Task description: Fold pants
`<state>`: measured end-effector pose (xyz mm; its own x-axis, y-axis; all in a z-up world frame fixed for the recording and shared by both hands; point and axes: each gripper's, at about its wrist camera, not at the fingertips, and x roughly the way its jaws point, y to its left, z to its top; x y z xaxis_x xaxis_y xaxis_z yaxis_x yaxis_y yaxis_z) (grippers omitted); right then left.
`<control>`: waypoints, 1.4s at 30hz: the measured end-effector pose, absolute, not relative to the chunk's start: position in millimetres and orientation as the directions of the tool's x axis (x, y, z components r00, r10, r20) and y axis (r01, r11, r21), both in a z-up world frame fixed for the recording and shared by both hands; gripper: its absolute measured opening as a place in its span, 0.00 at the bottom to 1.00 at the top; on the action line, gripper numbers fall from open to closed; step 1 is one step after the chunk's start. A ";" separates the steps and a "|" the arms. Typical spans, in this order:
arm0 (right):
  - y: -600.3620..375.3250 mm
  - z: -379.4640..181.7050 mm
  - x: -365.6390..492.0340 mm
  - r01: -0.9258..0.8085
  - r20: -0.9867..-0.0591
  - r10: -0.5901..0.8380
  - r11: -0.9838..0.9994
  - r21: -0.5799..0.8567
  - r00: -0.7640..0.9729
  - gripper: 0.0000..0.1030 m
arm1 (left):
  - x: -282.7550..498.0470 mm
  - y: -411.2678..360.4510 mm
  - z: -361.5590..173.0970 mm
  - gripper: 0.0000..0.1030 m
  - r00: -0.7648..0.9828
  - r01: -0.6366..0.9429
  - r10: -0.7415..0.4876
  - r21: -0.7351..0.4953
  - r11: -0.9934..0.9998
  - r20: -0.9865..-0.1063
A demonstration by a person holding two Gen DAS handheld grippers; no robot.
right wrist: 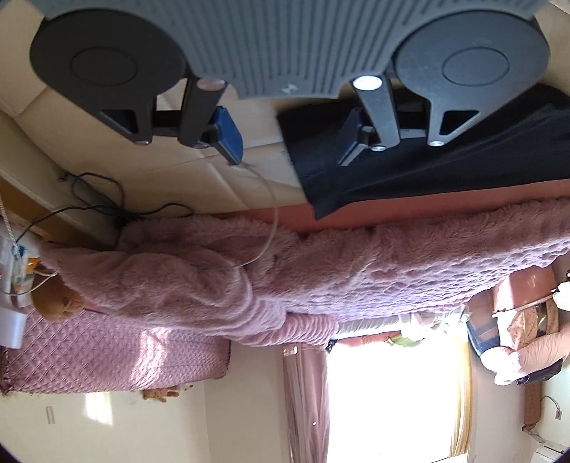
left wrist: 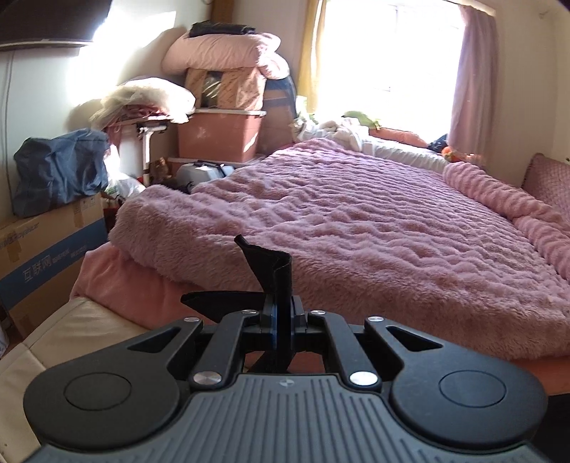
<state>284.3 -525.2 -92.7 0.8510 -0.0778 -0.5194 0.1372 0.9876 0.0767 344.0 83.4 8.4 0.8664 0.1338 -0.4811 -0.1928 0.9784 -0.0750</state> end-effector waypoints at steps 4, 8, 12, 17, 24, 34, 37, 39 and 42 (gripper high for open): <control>-485.0 -92.4 313.7 0.082 -0.584 0.007 0.989 0.125 0.812 0.53 | 341.9 38.1 11.1 0.05 0.890 -0.074 0.055 -0.024 0.997 -0.452; -447.2 -94.6 329.8 0.064 -0.610 0.035 0.988 0.140 0.792 0.53 | 336.7 -17.1 0.6 0.06 0.907 0.036 -0.008 0.057 0.998 -0.420; -416.3 -103.3 339.0 0.050 -0.620 0.077 0.982 0.184 0.781 0.53 | 332.5 -76.0 -30.1 0.05 0.900 0.133 -0.062 0.135 0.982 -0.432; -393.3 -124.1 341.4 0.043 -0.648 0.114 0.974 0.222 0.753 0.53 | 323.8 -128.0 -87.8 0.06 0.804 0.283 -0.163 0.127 0.951 -0.572; -378.8 -130.4 340.1 -0.006 -0.665 0.153 0.976 0.218 0.731 0.54 | 312.3 -106.7 -108.0 0.13 0.642 0.361 -0.345 -0.127 0.924 -0.685; -333.4 -118.8 372.5 -0.125 -0.605 0.415 0.878 0.462 0.680 0.35 | 322.2 -9.8 -89.0 0.19 0.716 0.156 -0.119 -0.008 0.988 -0.688; -305.9 -123.8 393.9 -0.164 -0.577 0.502 0.828 0.536 0.645 0.23 | 319.6 2.6 -90.7 0.19 0.701 0.175 -0.154 -0.041 0.984 -0.696; -285.2 -128.1 410.0 -0.176 -0.590 0.518 0.824 0.538 0.619 0.19 | 315.9 0.5 -92.8 0.19 0.689 0.221 -0.190 -0.046 0.974 -0.700; -262.5 -137.5 432.8 -0.161 -0.633 0.518 0.830 0.533 0.576 0.14 | 312.1 -18.5 -101.3 0.19 0.669 0.305 -0.235 -0.027 0.952 -0.705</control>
